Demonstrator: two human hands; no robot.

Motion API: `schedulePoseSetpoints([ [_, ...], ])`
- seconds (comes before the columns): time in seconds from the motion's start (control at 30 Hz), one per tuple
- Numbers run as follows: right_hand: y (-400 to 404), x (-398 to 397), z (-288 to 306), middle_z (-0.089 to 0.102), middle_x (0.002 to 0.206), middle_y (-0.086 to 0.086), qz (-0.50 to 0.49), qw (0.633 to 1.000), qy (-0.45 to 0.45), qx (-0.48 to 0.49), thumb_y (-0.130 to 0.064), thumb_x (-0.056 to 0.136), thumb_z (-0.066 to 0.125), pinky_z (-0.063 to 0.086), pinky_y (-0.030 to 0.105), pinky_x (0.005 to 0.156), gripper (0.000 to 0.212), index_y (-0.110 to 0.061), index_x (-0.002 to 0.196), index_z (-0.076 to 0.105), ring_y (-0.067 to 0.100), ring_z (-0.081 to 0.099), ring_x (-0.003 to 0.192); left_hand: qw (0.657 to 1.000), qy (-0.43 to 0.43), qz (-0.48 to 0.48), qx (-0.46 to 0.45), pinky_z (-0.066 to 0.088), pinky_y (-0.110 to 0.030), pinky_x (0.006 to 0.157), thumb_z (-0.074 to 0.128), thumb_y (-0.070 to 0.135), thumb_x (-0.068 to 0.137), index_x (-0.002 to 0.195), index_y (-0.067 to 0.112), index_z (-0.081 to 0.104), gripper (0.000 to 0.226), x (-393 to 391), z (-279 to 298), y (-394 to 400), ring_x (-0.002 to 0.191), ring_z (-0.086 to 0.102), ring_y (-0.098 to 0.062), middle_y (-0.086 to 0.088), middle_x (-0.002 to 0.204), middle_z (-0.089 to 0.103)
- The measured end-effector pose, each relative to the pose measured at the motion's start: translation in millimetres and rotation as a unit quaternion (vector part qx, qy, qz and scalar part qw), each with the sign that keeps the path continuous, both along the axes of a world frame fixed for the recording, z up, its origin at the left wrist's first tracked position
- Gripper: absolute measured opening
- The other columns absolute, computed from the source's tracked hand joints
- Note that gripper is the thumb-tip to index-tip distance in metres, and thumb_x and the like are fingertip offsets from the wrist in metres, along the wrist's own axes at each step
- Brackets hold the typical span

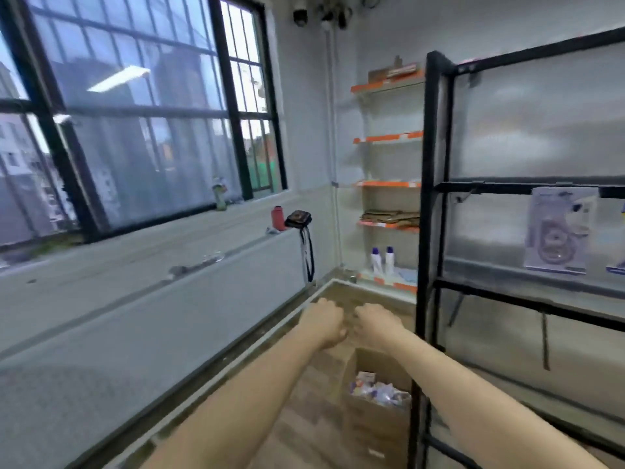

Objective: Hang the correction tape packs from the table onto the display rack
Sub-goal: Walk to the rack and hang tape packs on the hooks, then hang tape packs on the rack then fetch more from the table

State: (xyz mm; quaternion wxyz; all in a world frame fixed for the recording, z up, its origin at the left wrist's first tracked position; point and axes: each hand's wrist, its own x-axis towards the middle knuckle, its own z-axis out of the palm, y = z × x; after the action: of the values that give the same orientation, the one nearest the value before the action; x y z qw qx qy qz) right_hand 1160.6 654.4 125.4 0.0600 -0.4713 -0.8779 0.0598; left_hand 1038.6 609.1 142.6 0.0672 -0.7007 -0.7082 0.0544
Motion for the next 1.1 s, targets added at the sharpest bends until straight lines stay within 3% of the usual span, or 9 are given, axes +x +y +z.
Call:
schedulePoseSetpoints([
  [0.13, -52, -148, -13, 0.052, 0.125, 0.011, 0.115, 0.993, 0.003, -0.012, -0.019, 0.097, 0.045, 0.042, 0.036, 0.091, 0.026, -0.008, 0.120, 0.051, 0.028, 0.047, 0.118, 0.988, -0.042, 0.145, -0.013, 0.041, -0.041, 0.097, 0.045, 0.037, 0.098, 0.129, 0.006, 0.052, 0.044, -145, -13, -75, 0.120, 0.050, -0.034, -0.017, 0.131, 0.052],
  [0.23, -92, -247, -26, 0.052, 0.127, 0.012, 0.187, 0.982, -0.006, -0.042, -0.021, 0.097, 0.045, 0.043, 0.036, 0.091, 0.029, -0.008, 0.122, 0.052, 0.030, 0.048, 0.119, 0.961, -0.106, 0.254, -0.002, 0.042, -0.038, 0.098, 0.049, 0.036, 0.096, 0.132, 0.008, 0.051, 0.045, -237, -28, -139, 0.121, 0.051, -0.033, -0.014, 0.135, 0.053],
  [0.4, -161, -385, -34, 0.047, 0.139, 0.009, 0.293, 0.953, -0.019, -0.077, -0.024, 0.099, 0.044, 0.040, 0.036, 0.101, 0.041, -0.012, 0.138, 0.043, 0.027, 0.046, 0.125, 0.924, -0.079, 0.375, -0.003, 0.044, -0.039, 0.093, 0.046, 0.030, 0.097, 0.123, 0.007, 0.056, 0.036, -351, -38, -244, 0.116, 0.054, -0.030, -0.014, 0.128, 0.057],
  [0.5, -199, -459, -48, 0.048, 0.139, 0.009, 0.348, 0.932, -0.037, -0.096, -0.025, 0.099, 0.044, 0.041, 0.035, 0.101, 0.040, -0.012, 0.138, 0.043, 0.027, 0.049, 0.123, 0.895, -0.079, 0.439, -0.011, 0.046, -0.036, 0.086, 0.047, 0.032, 0.094, 0.119, 0.007, 0.059, 0.037, -412, -54, -297, 0.111, 0.056, -0.029, -0.014, 0.122, 0.060],
  [0.7, -254, -609, -82, 0.057, 0.127, 0.008, 0.424, 0.896, -0.067, -0.114, -0.022, 0.096, 0.050, 0.046, 0.034, 0.098, 0.035, -0.012, 0.129, 0.053, 0.023, 0.055, 0.115, 0.845, -0.111, 0.522, -0.024, 0.045, -0.036, 0.087, 0.049, 0.039, 0.095, 0.120, 0.009, 0.055, 0.040, -527, -86, -365, 0.112, 0.054, -0.029, -0.013, 0.123, 0.057],
  [0.97, -274, -783, -136, 0.048, 0.141, 0.010, 0.482, 0.855, -0.136, -0.137, -0.022, 0.097, 0.046, 0.041, 0.030, 0.098, 0.044, -0.010, 0.139, 0.042, 0.026, 0.047, 0.126, 0.766, -0.196, 0.611, -0.026, 0.047, -0.034, 0.085, 0.039, 0.043, 0.098, 0.121, 0.010, 0.059, 0.044, -671, -133, -408, 0.110, 0.058, -0.027, -0.010, 0.123, 0.061],
  [1.1, -280, -834, -163, 0.049, 0.139, 0.011, 0.469, 0.853, -0.165, -0.159, -0.027, 0.098, 0.045, 0.041, 0.029, 0.096, 0.043, -0.008, 0.138, 0.042, 0.026, 0.049, 0.124, 0.741, -0.236, 0.628, -0.031, 0.044, -0.034, 0.091, 0.044, 0.036, 0.097, 0.128, 0.013, 0.055, 0.040, -717, -155, -432, 0.118, 0.054, -0.025, -0.008, 0.130, 0.057],
])
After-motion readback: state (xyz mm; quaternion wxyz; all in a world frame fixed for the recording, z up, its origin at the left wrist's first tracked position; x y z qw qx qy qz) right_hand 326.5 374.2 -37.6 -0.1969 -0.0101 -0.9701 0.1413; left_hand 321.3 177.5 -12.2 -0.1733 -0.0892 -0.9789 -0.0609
